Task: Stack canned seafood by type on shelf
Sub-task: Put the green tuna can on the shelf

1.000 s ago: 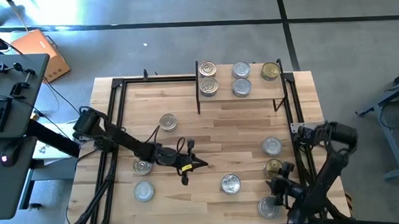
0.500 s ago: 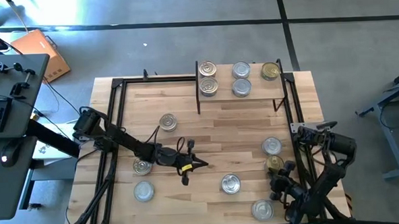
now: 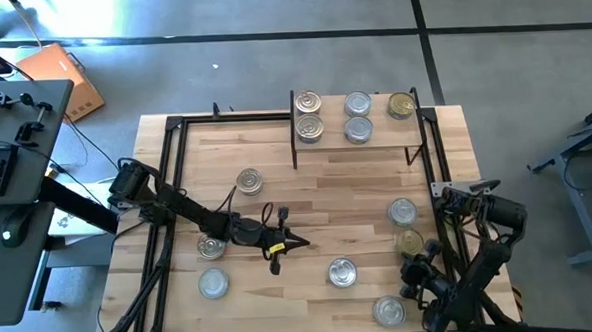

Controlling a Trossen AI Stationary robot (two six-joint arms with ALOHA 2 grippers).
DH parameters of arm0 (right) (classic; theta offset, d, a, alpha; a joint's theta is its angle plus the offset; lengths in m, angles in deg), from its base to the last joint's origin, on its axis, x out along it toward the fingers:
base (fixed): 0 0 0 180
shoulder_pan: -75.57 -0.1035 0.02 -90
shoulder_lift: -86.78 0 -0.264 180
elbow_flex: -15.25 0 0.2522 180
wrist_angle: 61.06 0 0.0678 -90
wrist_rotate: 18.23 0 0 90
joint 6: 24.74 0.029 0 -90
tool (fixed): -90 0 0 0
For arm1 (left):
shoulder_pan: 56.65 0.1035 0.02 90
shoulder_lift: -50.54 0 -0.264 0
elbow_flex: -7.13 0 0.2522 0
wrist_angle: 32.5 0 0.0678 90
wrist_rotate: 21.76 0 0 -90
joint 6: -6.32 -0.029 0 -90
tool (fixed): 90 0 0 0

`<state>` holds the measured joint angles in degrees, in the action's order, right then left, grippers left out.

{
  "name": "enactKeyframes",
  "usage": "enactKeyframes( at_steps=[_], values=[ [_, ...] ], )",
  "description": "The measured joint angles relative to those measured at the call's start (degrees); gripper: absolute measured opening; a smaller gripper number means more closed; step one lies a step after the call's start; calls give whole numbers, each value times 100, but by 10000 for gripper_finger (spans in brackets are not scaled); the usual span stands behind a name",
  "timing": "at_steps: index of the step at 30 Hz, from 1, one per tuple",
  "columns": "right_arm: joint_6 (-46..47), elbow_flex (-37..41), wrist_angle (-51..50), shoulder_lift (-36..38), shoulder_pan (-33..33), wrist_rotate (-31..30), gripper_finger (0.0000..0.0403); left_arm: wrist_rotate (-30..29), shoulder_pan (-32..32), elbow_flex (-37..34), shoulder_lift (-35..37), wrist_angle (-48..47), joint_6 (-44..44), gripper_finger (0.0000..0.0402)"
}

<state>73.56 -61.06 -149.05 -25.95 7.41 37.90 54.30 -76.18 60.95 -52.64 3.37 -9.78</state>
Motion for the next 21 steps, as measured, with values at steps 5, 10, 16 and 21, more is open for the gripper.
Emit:
enactKeyframes(
  at_steps=[5,10,16,21],
  values=[
    [-596,-383,-184,3,202,-237,0,0,0,0,0,0,-4,0],
    [-1099,-701,-282,14,389,-890,0,0,0,0,0,-2,-6,0],
    [-1477,-1021,-739,20,705,-1473,0,0,0,0,0,-5,-8,0],
    [-1344,-1264,-1602,39,966,-2034,0,0,0,0,2,-9,-11,0]
  ],
)
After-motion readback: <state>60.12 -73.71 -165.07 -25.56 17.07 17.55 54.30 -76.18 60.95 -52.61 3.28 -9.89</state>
